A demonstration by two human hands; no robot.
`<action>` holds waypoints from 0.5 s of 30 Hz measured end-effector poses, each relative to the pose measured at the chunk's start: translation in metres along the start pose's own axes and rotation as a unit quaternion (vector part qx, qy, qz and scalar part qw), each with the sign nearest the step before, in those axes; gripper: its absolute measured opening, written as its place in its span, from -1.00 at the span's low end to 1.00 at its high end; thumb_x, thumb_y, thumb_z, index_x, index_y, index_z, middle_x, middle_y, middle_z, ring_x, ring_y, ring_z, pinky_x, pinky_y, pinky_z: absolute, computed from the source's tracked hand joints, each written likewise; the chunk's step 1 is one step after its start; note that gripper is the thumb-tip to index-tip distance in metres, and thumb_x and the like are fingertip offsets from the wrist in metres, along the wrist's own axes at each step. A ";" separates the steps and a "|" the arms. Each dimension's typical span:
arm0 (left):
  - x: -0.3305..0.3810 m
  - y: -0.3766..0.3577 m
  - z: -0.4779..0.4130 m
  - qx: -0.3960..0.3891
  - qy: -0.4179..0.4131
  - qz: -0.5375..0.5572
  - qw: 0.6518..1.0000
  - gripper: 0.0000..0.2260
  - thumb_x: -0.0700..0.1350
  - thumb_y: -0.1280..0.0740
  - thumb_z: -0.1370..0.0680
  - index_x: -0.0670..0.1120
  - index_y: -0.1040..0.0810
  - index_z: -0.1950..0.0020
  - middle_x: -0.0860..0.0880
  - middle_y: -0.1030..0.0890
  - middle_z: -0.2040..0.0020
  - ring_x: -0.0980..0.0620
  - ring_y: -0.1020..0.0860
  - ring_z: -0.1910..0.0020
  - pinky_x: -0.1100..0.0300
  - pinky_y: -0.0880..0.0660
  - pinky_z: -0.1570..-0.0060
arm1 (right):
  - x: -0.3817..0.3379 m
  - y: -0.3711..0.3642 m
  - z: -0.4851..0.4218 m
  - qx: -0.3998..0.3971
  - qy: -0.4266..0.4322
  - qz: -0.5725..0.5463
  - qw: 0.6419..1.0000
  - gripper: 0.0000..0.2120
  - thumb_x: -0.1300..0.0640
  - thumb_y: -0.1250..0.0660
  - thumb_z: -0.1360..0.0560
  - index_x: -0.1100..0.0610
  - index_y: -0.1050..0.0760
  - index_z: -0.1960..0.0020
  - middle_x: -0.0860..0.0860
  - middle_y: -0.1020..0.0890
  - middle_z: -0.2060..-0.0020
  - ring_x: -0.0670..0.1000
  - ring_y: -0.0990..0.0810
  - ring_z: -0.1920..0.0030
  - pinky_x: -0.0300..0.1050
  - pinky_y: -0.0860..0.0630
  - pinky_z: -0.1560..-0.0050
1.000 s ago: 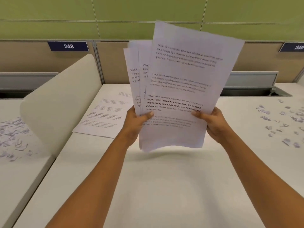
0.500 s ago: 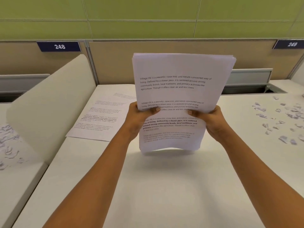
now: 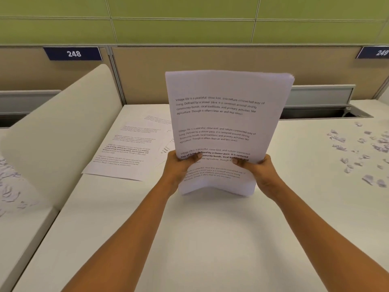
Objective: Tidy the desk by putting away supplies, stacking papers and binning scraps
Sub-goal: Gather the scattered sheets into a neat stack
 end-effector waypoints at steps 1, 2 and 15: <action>-0.003 0.000 -0.002 -0.007 0.002 -0.022 1.000 -0.83 -0.21 -0.41 -0.45 -0.02 -0.58 0.00 0.02 -0.65 0.07 0.04 -0.61 0.09 0.24 -0.58 0.17 | 0.004 0.000 0.000 0.002 -0.008 -0.004 1.000 -0.72 0.27 -0.48 -0.33 0.10 -0.60 -0.02 0.05 -0.68 0.00 0.09 -0.64 -0.04 0.03 -0.55 -0.09; -0.005 0.000 -0.005 -0.019 0.008 -0.051 0.999 -0.84 -0.18 -0.40 -0.46 0.00 -0.57 -0.01 0.02 -0.64 0.05 0.08 -0.60 0.09 0.28 -0.57 0.18 | 0.008 0.000 0.000 0.008 -0.013 -0.005 1.000 -0.75 0.26 -0.43 -0.38 0.10 -0.59 -0.04 0.05 -0.67 -0.01 0.08 -0.64 -0.05 0.03 -0.55 -0.10; -0.053 0.128 -0.056 0.033 0.109 -0.650 0.751 -0.47 0.19 -0.08 -0.58 -0.09 -0.25 -0.45 -0.13 -0.24 -0.47 -0.12 -0.12 -0.49 -0.10 -0.02 -0.43 | 0.047 0.023 -0.016 0.046 -0.124 -0.053 0.990 -0.64 0.25 -0.43 -0.39 0.27 -0.49 -0.15 0.12 -0.66 0.04 0.03 -0.68 0.18 -0.03 -0.64 0.10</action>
Point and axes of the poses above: each hand's wrist, its own z-axis away from the middle knuckle, its own y-axis out of the back of the hand, x = y × z, the point moved 3 cm from there along -z, towards the middle knuckle
